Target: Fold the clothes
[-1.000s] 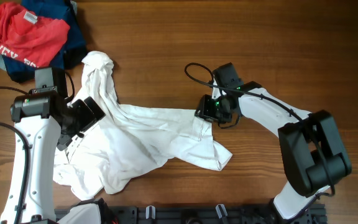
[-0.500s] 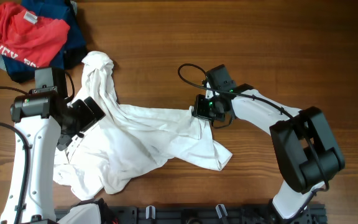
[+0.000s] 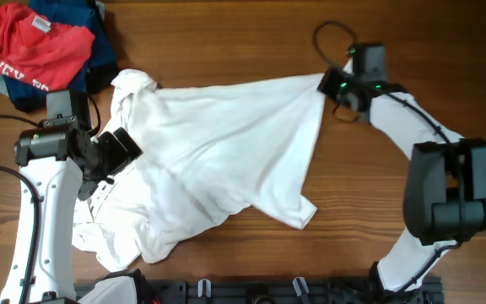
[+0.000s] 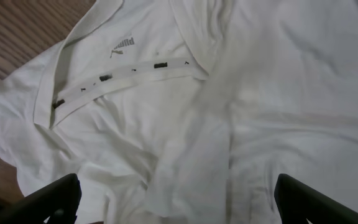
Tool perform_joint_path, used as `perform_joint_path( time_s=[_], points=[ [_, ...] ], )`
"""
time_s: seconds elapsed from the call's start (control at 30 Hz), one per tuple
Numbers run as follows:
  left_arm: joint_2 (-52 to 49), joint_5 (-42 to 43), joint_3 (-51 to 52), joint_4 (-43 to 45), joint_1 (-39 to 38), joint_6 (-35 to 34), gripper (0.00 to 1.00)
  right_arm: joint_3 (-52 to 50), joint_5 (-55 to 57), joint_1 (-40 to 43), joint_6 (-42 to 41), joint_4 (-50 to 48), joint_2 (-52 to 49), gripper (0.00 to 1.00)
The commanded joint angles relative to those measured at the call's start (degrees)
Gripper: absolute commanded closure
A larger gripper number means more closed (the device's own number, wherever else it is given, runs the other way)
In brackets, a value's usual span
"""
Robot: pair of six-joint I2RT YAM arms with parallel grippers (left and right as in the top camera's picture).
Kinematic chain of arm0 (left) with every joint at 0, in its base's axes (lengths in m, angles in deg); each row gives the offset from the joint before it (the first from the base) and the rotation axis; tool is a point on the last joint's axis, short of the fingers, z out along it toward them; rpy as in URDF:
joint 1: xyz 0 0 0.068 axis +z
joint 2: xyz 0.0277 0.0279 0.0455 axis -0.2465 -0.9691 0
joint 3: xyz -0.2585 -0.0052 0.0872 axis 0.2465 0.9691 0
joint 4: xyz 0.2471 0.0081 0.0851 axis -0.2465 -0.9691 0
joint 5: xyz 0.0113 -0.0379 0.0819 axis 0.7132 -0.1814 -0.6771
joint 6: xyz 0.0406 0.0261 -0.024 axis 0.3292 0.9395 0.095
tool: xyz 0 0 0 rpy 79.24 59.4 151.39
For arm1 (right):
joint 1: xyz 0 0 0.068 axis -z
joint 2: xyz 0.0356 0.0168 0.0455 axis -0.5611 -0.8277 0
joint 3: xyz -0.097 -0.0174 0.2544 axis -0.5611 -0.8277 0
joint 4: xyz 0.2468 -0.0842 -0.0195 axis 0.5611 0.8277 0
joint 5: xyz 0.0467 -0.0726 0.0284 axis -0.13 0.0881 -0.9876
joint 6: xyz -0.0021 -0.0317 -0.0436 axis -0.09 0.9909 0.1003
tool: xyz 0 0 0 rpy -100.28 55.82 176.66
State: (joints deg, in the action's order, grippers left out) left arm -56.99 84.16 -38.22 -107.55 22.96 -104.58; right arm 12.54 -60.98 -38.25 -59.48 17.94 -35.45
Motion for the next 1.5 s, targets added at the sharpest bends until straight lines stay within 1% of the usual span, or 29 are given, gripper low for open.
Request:
perform_joint_path(
  time_s=[0.0, 0.1, 0.2, 0.33, 0.4, 0.43, 0.47, 0.5, 0.57, 0.63, 0.67, 0.7, 0.77, 0.83, 0.9, 0.93, 1.0, 1.07, 1.1, 1.17, 1.27, 1.37, 1.4, 1.47],
  points=[
    [0.4, 1.0, 1.5, 1.8, 0.1, -0.1, 0.00, 3.3, 6.1, 5.0, 1.5, -3.1, -0.9, 0.96],
    [0.4, 5.0, 4.3, 4.9, 0.0, 0.1, 0.00, 6.8, 9.5, 8.5, 3.0, -3.6, -1.2, 0.96],
    [0.4, 5.7, 7.4, 8.1, -0.7, 1.7, 0.00, 11.4, 13.0, 12.0, 4.3, -2.3, -1.4, 0.96],
    [0.4, 5.7, 8.5, 10.1, -3.9, 3.3, 0.00, 20.1, 13.2, 17.2, 4.8, 3.5, -2.1, 0.96],
    [0.4, 5.7, 8.5, 12.1, -6.6, 3.8, 0.00, 23.8, 13.0, 18.4, 7.0, 6.8, -2.4, 0.75],
    [0.4, 5.9, 8.5, 12.8, -7.7, 4.2, 0.00, 25.2, 13.1, 18.5, 7.7, 8.7, -2.4, 0.60],
    [0.4, 6.6, 8.5, 13.6, -9.2, 4.7, 0.00, 26.3, 13.0, 18.5, 8.6, 10.6, -2.4, 0.38],
    [0.4, 6.5, 8.5, 14.5, -11.2, 4.7, 0.01, 27.4, 13.0, 18.5, 8.7, 13.0, -2.4, 0.32],
    [0.4, 6.5, 8.5, 15.8, -14.9, 5.1, 0.02, 29.2, 11.9, 18.4, 8.5, 17.9, -2.2, 0.31],
    [0.4, 5.9, 8.5, 16.8, -18.9, 4.9, 0.05, 30.1, 8.4, 18.4, 5.3, 23.6, -1.3, 0.32],
    [0.4, 5.4, 8.5, 16.8, -20.1, 4.4, 0.06, 30.1, 6.5, 18.4, 3.9, 25.6, -0.8, 0.34],
    [0.3, 5.2, 8.5, 16.1, -21.4, 4.1, 0.10, 30.1, -0.8, 18.1, 3.6, 31.1, 1.6, 0.50],
    [0.3, 5.2, 8.5, 15.2, -21.2, 3.7, 0.08, 30.1, -3.0, 17.8, 3.2, 35.7, 4.5, 0.53],
    [0.2, 5.2, 8.5, 14.4, -21.2, 3.7, 0.01, 30.1, -2.7, 17.7, 2.5, 41.1, 8.7, 0.53],
    [0.0, 5.2, 8.5, 14.1, -21.2, 3.8, 0.00, 30.1, -2.3, 17.7, 2.5, 46.6, 13.4, 0.52],
    [-0.2, 5.2, 8.5, 14.1, -21.2, 3.7, 0.00, 30.1, -1.8, 17.6, 2.6, 50.9, 17.0, 0.51],
    [-0.8, 5.5, 8.5, 14.1, -21.2, 3.7, 0.01, 30.1, -1.6, 17.2, 2.8, 57.5, 21.0, 0.47],
    [-2.0, 5.5, 8.5, 14.1, -21.2, 3.7, 0.04, 29.9, -1.7, 16.7, 3.3, 63.8, 23.8, 0.45],
    [-3.0, 5.4, 8.5, 14.1, -21.2, 3.8, 0.05, 29.5, -2.5, 16.1, 5.1, 65.9, 24.9, 0.44],
    [-5.3, 5.4, 8.5, 14.4, -21.2, 3.7, 0.07, 27.5, -5.0, 14.1, 9.5, 69.5, 26.6, 0.44],
    [-10.4, 5.5, 8.5, 14.0, -21.2, 3.7, 0.10, 21.7, -5.1, 8.7, 11.6, 73.5, 28.1, 0.46],
    [-14.0, 5.5, 8.5, 14.0, -21.2, 2.8, 0.08, 13.6, -4.0, 5.0, 10.0, 72.2, 29.2, 0.48],
    [-14.9, 5.4, 8.5, 14.3, -21.2, 2.4, 0.08, 9.3, -4.0, 4.0, 9.8, 71.2, 29.7, 0.49],
    [-15.7, 5.4, 8.5, 14.5, -21.1, 2.4, 0.07, 3.6, -4.0, 3.3, 9.3, 69.5, 30.1, 0.49]
  ],
)
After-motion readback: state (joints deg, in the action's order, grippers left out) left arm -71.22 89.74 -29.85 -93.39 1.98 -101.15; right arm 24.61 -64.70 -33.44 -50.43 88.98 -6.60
